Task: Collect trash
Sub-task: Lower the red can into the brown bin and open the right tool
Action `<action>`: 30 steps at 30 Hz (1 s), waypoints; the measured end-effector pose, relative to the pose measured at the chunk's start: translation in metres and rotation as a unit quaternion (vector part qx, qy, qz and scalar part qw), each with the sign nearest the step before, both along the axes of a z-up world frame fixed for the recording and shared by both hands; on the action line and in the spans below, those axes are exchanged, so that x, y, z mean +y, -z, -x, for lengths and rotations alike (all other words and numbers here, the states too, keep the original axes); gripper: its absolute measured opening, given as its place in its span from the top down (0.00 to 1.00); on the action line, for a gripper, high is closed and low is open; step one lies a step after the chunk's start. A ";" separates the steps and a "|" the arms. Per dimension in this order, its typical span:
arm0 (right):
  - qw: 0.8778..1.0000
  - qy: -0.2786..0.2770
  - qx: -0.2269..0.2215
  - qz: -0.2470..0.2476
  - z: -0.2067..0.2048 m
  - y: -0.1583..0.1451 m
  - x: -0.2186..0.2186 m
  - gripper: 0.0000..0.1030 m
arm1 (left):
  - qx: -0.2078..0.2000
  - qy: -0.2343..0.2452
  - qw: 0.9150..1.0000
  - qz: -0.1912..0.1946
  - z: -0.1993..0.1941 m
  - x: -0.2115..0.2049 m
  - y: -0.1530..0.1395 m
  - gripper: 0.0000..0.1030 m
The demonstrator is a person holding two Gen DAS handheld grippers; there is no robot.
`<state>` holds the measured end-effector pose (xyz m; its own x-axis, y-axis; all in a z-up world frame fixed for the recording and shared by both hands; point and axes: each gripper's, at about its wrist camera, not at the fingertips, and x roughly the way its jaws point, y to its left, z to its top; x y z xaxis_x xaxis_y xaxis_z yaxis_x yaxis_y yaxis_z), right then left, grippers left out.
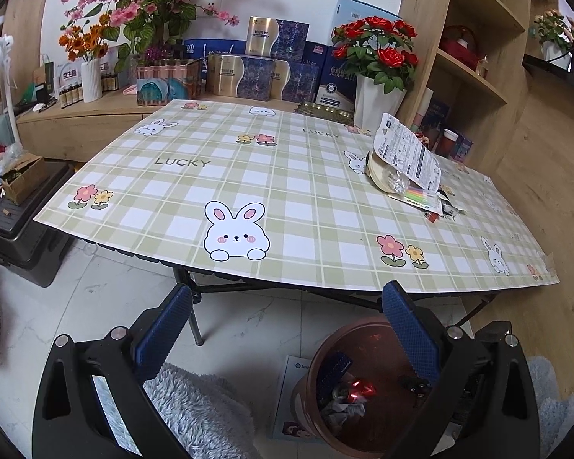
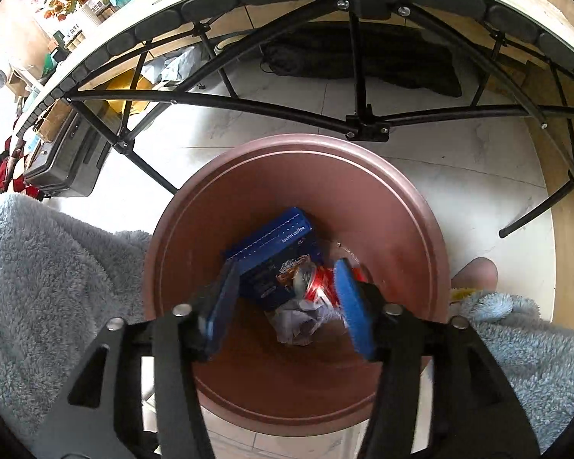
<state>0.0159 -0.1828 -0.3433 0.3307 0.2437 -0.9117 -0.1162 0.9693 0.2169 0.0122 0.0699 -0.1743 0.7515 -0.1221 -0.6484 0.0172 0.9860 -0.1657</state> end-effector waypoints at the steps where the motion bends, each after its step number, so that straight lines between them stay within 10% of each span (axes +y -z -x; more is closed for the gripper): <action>1: 1.000 0.002 -0.002 0.002 0.000 0.000 -0.001 0.37 | 0.000 0.000 1.000 -0.001 0.000 0.000 0.000 0.06; 10: 0.996 0.045 -0.076 0.016 0.003 -0.033 -0.016 0.07 | 0.001 -0.001 1.000 -0.002 0.000 -0.001 0.000 0.06; 18: 0.974 0.068 -0.214 0.012 0.012 -0.112 -0.037 0.06 | 0.001 0.005 1.000 -0.008 -0.004 -0.004 -0.004 0.06; 30: 0.950 0.157 -0.271 -0.016 -0.009 -0.173 -0.098 0.05 | -0.038 0.040 0.998 -0.030 -0.031 -0.025 -0.039 0.06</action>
<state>0.0247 -0.2808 -0.1700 0.8096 0.0799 -0.5816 0.0750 0.9685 0.2374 0.0427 0.0453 -0.1350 0.7878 -0.1451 -0.5985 0.1056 0.9893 -0.1009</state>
